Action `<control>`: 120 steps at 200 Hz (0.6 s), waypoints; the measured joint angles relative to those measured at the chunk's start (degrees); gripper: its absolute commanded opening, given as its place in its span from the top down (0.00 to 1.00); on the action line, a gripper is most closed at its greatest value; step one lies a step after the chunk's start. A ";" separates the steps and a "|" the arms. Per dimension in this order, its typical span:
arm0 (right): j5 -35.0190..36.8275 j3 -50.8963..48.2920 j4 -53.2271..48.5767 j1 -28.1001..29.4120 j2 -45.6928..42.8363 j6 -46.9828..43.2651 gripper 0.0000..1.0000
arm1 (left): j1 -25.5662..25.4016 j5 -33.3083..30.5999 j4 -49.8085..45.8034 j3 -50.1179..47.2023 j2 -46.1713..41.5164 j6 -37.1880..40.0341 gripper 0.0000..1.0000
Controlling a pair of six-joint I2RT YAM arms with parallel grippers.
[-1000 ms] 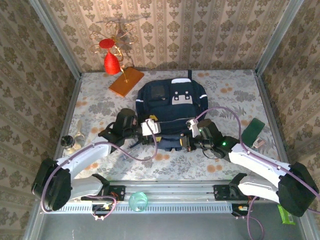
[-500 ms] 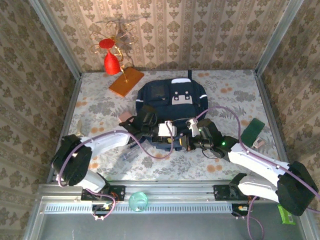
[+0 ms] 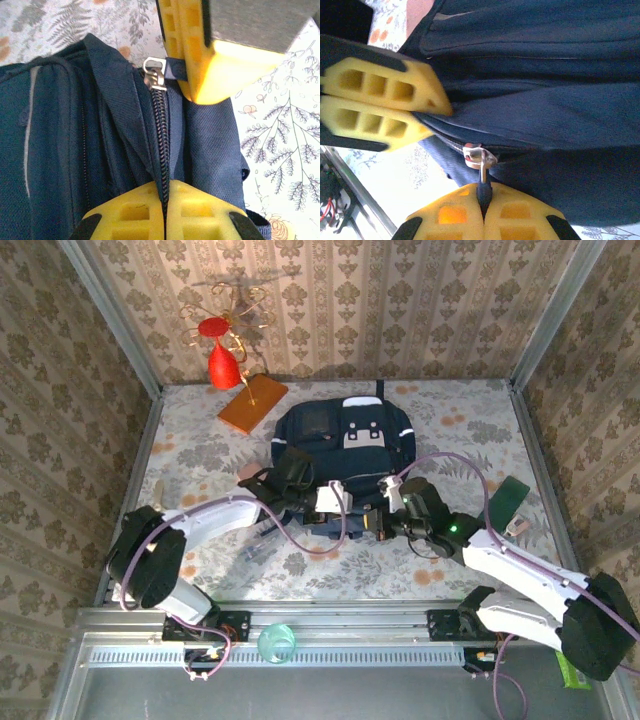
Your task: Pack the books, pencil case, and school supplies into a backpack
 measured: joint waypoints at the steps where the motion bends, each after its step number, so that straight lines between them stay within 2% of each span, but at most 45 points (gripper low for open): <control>1: -0.02 0.02 -0.07 -0.09 -0.04 0.00 1.00 | 0.07 0.13 0.02 -0.11 -0.20 0.00 1.00; 37: -0.76 0.48 -3.30 -4.90 -1.77 -0.68 1.00 | 4.17 0.96 -0.26 -3.50 -4.98 0.04 1.00; 66: -0.44 1.68 -6.03 -7.19 0.33 -0.87 1.00 | 7.19 1.20 -0.48 -5.73 -7.13 0.13 0.98; 87: -1.09 2.38 -5.38 -7.04 2.25 -0.83 1.00 | 8.07 1.20 -0.59 -6.40 -7.34 0.24 0.80; 103: -1.14 2.38 -5.05 -6.32 2.73 -0.61 1.00 | 8.02 1.07 -0.76 -6.43 -7.54 -0.48 0.57; 120: -1.20 2.38 -4.44 -5.35 3.02 -0.31 1.00 | 7.02 0.15 -0.70 -6.43 -8.07 -0.66 0.43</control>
